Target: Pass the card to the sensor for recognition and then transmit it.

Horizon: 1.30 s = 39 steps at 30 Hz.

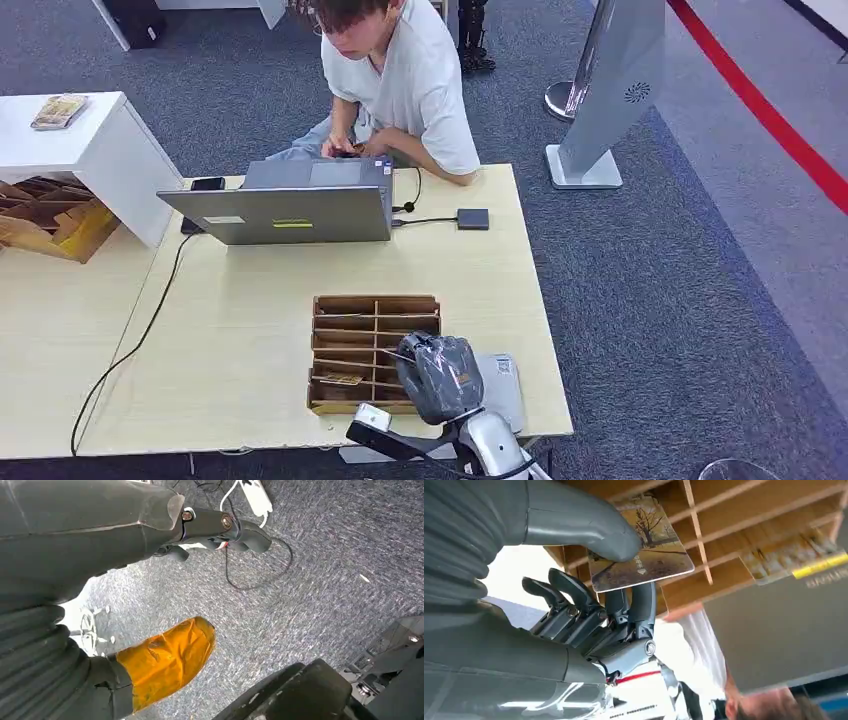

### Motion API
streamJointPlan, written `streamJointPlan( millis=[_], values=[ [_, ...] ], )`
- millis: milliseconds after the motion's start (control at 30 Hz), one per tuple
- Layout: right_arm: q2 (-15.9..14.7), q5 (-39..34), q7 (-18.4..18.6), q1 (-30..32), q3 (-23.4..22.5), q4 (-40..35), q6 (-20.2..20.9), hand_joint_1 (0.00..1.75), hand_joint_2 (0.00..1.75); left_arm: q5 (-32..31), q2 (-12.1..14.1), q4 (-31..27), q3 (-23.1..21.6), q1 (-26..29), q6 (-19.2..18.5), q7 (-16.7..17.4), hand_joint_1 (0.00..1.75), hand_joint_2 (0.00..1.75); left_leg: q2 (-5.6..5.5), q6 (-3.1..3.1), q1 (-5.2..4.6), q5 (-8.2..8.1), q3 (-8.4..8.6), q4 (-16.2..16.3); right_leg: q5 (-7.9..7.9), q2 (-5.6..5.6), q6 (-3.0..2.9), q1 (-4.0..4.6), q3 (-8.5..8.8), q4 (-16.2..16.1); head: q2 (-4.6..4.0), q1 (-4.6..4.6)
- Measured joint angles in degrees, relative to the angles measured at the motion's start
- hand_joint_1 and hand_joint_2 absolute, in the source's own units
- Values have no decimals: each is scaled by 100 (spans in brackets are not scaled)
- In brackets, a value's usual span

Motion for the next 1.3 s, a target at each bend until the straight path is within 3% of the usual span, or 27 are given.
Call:
streamJointPlan(
  millis=[567,1100,1300],
  values=[
    [-2,88,-15,133,-116,-406,-131,175,175,39,2,2,0,0,11,0,0,175,0,0,0,0,0,0,0,0,0,0,0,0,0,-2],
    [-188,144,-225,526,-282,-2633,-232,175,175,205,4,2,0,27,118,0,0,175,0,0,0,0,-1,0,0,0,0,0,-1,0,0,-2],
    [-197,151,-264,549,-282,-3093,-217,175,175,219,7,2,0,30,127,-33,0,175,0,0,0,0,-1,0,0,1,0,0,-1,0,0,-2]
  ],
)
